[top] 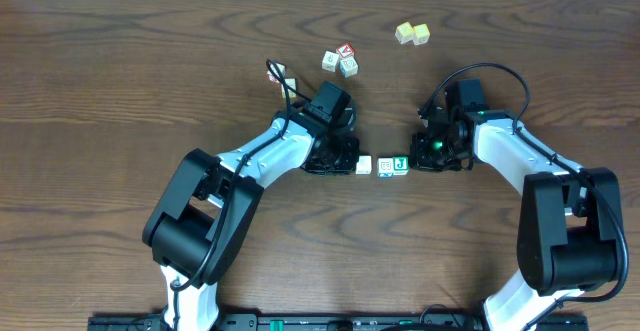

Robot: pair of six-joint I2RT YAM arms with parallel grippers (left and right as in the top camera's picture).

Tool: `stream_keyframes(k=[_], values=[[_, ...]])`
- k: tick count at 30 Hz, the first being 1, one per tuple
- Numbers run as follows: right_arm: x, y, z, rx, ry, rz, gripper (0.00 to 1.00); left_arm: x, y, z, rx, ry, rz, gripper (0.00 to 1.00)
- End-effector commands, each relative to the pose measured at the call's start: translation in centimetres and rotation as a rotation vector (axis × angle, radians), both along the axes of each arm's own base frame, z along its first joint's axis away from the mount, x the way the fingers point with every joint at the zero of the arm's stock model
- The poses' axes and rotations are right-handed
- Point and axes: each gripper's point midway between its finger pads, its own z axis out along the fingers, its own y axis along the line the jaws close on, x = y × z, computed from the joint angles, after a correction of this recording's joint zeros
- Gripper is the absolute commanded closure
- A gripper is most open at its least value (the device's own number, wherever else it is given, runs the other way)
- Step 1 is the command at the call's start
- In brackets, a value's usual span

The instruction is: Lift 3 blocks

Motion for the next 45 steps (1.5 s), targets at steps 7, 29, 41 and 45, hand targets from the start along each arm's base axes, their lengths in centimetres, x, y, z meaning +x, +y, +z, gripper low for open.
stream_keyframes(k=[7, 29, 41, 45], values=[[-0.3, 0.8, 0.2, 0.019, 0.001, 0.017, 0.99, -0.7, 0.0, -0.3, -0.003, 0.022, -0.022, 0.93], [-0.5, 0.7, 0.2, 0.014, 0.012, 0.012, 0.99, 1.8, 3.1, -0.5, 0.022, 0.014, 0.080, 0.93], [-0.6, 0.7, 0.1, 0.014, 0.015, 0.009, 0.99, 1.9, 1.7, -0.2, -0.002, -0.024, 0.049, 0.93], [-0.6, 0.7, 0.1, 0.015, 0.018, 0.002, 0.99, 2.1, 1.1, 0.0, -0.016, -0.046, 0.041, 0.93]])
